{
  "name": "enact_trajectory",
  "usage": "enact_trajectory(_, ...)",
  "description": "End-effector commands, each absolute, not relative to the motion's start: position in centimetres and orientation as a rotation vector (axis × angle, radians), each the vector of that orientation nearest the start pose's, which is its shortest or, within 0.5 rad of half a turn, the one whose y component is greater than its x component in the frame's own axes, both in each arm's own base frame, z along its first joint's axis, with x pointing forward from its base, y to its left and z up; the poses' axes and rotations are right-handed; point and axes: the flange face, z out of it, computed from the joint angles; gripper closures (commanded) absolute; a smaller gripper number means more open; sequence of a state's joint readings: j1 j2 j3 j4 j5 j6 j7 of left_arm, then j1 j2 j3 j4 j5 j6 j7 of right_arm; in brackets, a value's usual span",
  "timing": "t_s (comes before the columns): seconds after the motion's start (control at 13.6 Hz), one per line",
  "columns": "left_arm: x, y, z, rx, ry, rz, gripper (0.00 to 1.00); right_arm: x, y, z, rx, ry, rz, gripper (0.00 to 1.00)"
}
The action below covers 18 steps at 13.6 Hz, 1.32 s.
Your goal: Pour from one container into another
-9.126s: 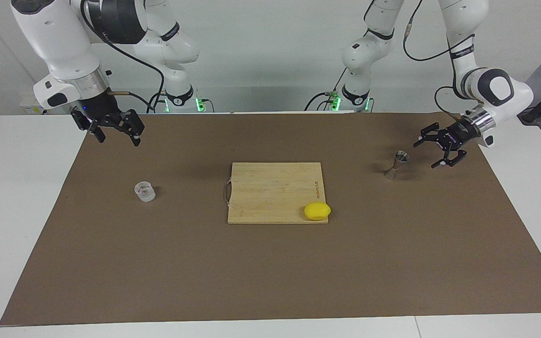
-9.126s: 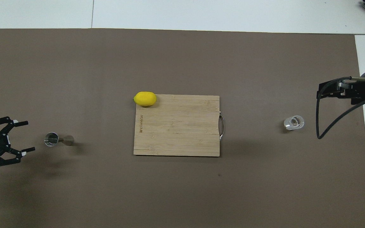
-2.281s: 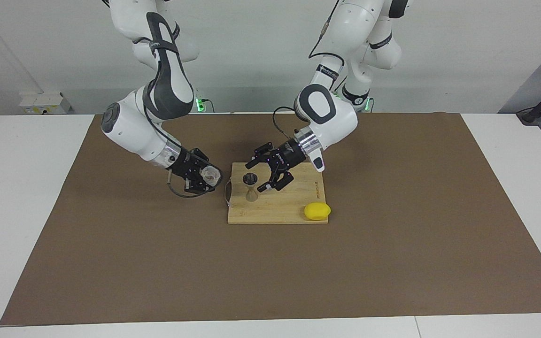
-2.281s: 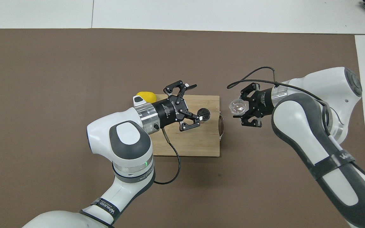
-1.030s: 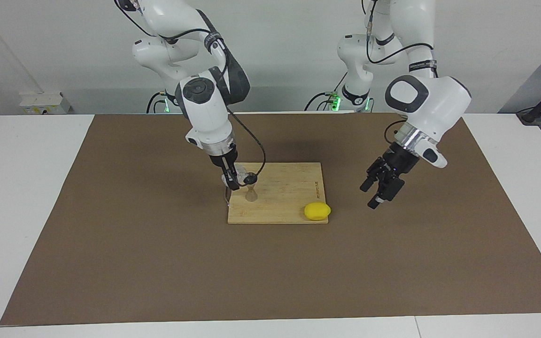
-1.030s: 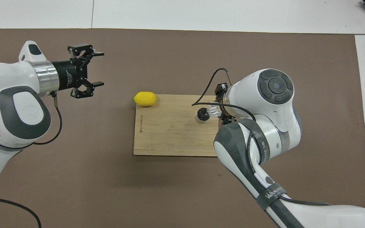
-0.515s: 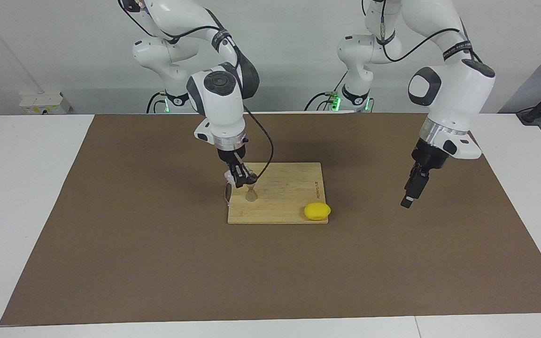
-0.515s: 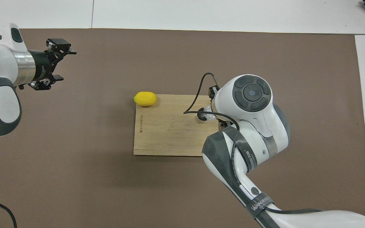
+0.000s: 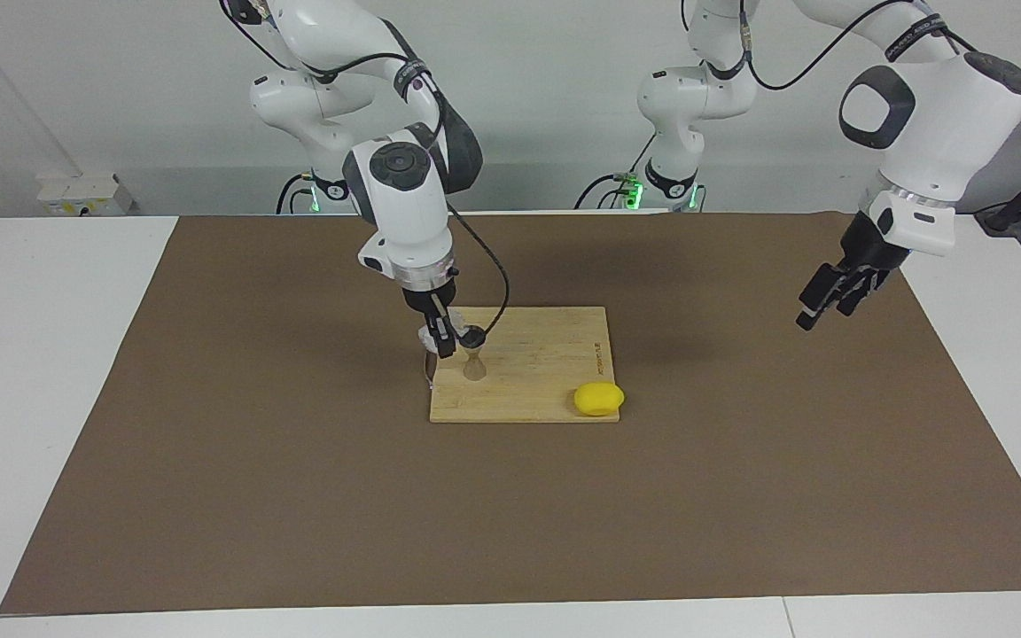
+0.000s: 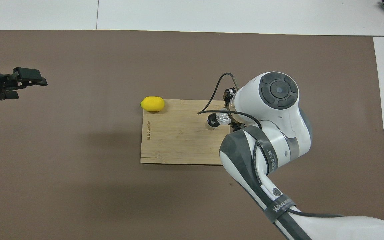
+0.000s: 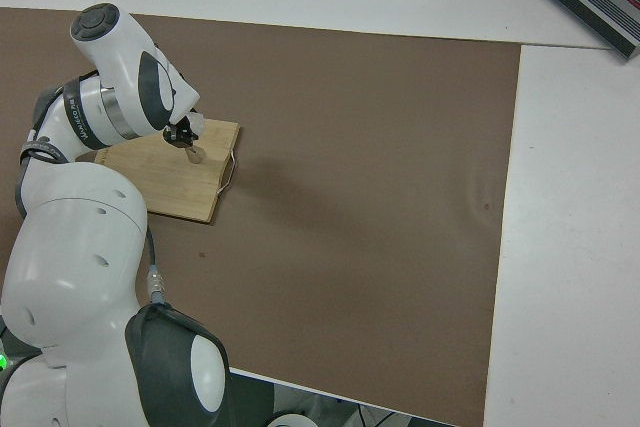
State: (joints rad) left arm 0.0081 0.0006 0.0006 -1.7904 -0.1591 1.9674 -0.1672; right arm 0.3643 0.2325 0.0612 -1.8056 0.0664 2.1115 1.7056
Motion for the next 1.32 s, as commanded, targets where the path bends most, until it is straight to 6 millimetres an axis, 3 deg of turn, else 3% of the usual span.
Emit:
enact_trajectory(0.0,56.8,-0.8,57.5,-3.191,-0.091,-0.189,0.00,58.1,25.5,42.5,-2.317,1.919,0.105,1.00)
enact_trajectory(0.22,55.5,-1.7,60.2,-3.145,0.028,-0.044,0.00,58.0,25.5,42.6,-2.291,1.934,0.144,1.00)
enact_trajectory(0.29,55.1,-1.6,60.5,-3.144,0.024,-0.014,0.00,58.4,24.7,42.7,-2.236,1.958,0.193,1.00)
enact_trajectory(0.37,54.5,-3.6,61.0,-3.139,0.073,-0.013,0.00,58.7,23.8,42.4,-2.192,1.982,0.237,1.00)
enact_trajectory(0.44,53.9,-4.1,61.0,-3.136,0.076,-0.011,0.00,58.7,23.2,42.3,-2.166,1.986,0.276,1.00)
enact_trajectory(0.66,53.7,-3.5,61.6,-3.141,0.054,-0.011,0.00,59.1,20.4,41.3,-2.088,1.977,0.388,1.00)
enact_trajectory(0.96,53.1,-1.2,63.5,-3.148,0.010,0.025,0.00,59.4,13.7,38.2,-1.957,1.944,0.553,1.00)
enact_trajectory(1.25,52.8,-1.6,63.5,-3.148,0.017,0.020,0.00,59.0,5.6,34.7,-1.866,1.895,0.621,1.00)
